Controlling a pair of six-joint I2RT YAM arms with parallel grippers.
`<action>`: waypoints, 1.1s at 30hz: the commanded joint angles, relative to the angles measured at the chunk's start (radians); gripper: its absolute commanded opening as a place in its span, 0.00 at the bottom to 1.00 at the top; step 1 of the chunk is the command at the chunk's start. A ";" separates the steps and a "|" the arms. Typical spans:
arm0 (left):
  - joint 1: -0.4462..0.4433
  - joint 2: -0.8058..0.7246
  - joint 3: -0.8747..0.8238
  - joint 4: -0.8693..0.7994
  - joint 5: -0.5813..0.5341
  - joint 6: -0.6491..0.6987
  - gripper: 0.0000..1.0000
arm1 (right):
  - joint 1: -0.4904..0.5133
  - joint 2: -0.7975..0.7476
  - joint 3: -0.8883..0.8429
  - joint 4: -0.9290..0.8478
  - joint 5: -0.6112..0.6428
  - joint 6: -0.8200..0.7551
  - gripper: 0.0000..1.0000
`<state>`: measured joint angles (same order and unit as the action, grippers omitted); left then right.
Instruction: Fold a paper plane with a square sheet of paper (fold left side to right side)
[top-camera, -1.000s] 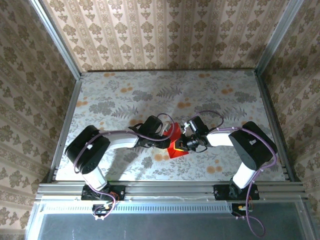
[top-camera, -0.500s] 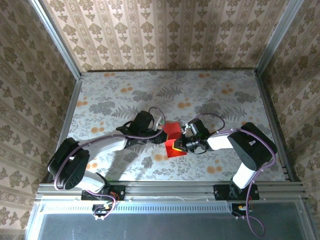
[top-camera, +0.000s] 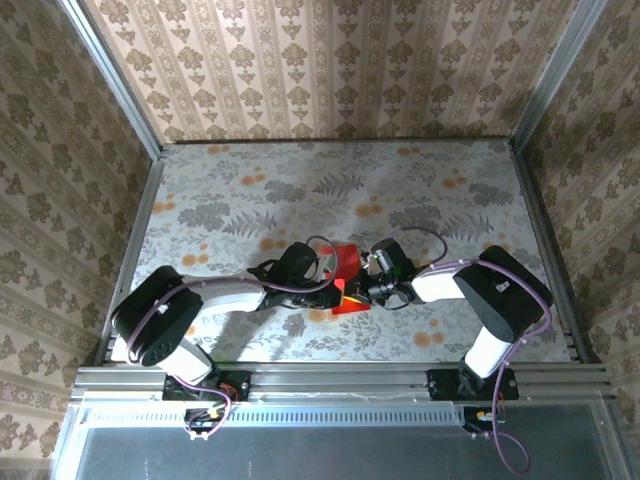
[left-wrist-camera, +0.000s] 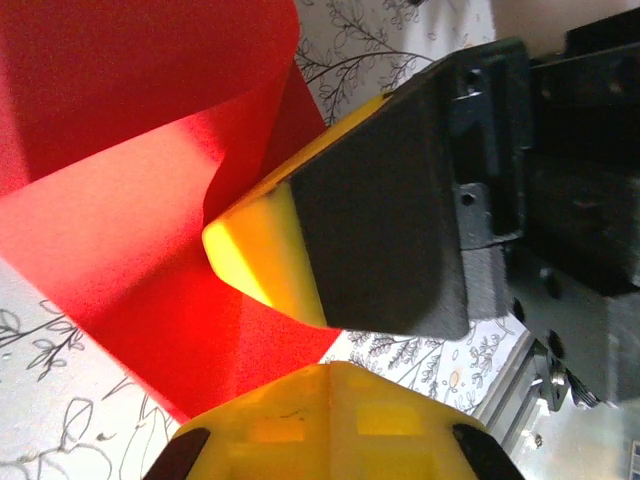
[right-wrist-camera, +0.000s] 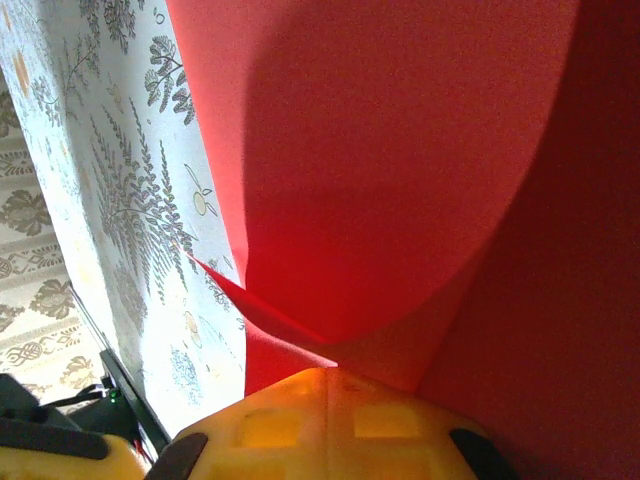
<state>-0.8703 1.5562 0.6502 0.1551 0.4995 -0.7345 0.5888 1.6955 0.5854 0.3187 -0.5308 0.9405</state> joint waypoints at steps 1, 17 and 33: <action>-0.010 0.028 0.004 0.044 0.012 -0.031 0.00 | 0.022 0.045 -0.025 -0.129 0.071 0.000 0.00; -0.023 0.070 -0.048 0.062 -0.016 -0.091 0.00 | 0.023 0.039 -0.019 -0.147 0.070 -0.016 0.00; -0.035 0.081 -0.090 0.090 -0.036 -0.124 0.00 | 0.023 0.029 0.001 -0.180 0.066 -0.036 0.00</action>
<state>-0.8974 1.6241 0.5854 0.2428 0.4774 -0.8379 0.5941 1.6951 0.6003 0.2939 -0.5259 0.9340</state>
